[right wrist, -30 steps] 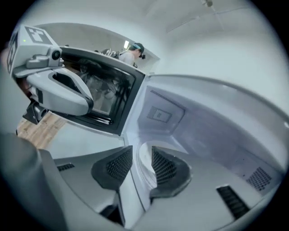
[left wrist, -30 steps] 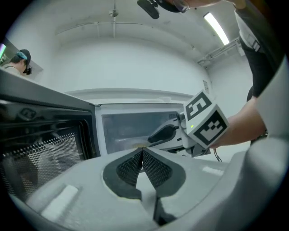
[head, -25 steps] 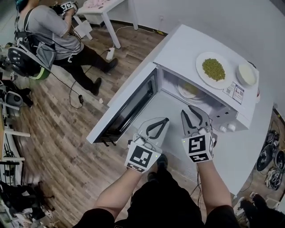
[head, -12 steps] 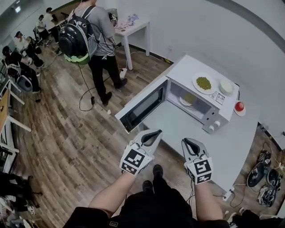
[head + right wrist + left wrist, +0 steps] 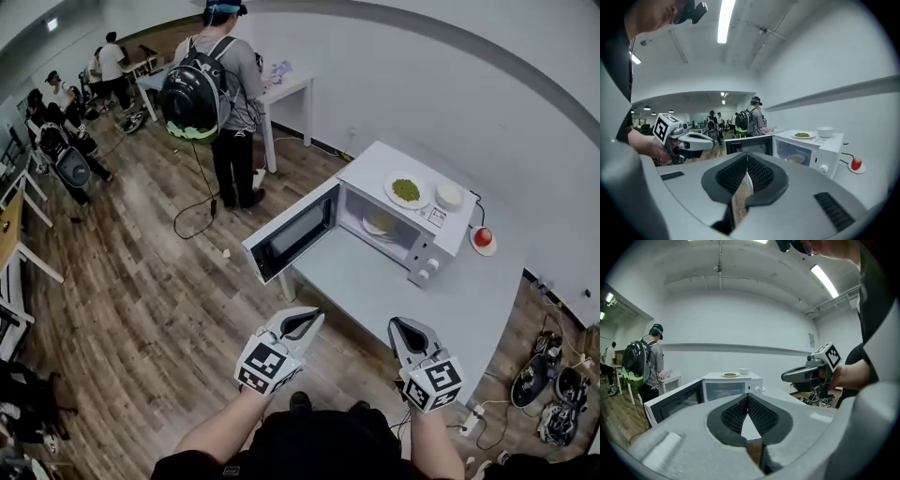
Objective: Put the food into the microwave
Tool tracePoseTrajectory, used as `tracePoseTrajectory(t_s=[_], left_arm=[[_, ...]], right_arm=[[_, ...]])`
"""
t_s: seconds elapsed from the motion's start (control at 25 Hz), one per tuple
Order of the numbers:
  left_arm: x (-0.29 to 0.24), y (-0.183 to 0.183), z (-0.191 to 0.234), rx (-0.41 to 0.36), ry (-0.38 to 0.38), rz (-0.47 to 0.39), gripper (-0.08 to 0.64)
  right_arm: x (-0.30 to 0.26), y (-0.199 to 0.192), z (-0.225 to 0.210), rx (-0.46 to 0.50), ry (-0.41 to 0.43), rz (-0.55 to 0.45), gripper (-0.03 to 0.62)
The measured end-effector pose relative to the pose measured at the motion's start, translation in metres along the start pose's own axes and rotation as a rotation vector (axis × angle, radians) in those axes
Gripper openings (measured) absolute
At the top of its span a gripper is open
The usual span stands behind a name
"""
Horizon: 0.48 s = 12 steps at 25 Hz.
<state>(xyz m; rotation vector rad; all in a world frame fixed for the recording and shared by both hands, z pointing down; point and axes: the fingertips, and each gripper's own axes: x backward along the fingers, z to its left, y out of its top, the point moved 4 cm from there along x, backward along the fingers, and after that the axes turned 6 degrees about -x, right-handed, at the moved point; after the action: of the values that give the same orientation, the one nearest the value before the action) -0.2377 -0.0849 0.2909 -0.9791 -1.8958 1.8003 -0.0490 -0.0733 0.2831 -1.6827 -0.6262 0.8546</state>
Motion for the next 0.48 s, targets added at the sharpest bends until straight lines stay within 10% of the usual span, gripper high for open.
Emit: tracePoseTrajectory(t_s=[0.48], left_arm=[[-0.020,0.061,-0.086,0.038,-0.041,-0.045,0.008]], right_arm=[[0.116,0.039,-0.025,-0.093,0.056,-0.156,0.014]])
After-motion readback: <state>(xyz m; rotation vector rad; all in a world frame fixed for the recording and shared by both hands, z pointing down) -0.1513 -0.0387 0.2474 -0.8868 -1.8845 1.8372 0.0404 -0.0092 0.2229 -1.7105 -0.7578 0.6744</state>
